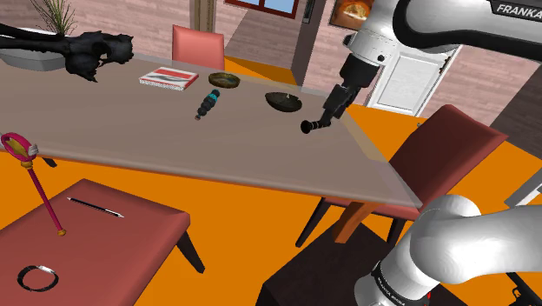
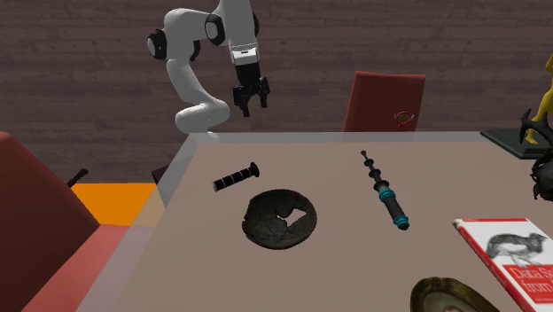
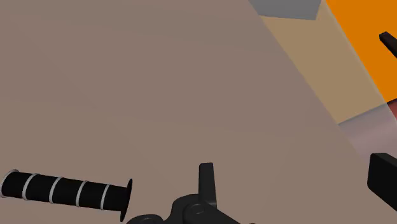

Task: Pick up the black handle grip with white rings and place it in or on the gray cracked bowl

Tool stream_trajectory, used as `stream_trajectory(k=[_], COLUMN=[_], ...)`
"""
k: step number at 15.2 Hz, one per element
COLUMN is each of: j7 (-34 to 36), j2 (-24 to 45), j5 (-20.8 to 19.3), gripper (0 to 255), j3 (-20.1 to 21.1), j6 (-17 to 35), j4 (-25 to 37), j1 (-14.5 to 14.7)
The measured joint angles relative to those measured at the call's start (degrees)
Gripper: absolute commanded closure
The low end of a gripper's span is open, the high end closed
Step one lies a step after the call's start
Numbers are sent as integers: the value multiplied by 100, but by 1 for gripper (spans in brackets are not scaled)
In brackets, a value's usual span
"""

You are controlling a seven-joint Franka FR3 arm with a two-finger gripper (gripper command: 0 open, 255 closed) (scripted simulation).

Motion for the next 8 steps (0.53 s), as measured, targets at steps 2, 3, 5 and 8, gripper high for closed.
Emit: stream_trajectory(k=[2,3,5,8], j7=[-182,-504,-1319,-2654], j2=[-8,-14,50,279], j5=[-54,-145,-378,-744], gripper=[0,0,0,0], j3=[-87,-230,-586,-1158], j6=[12,60,179,314], j4=[-35,-112,-219,-190], j1=[33,84,202,401])
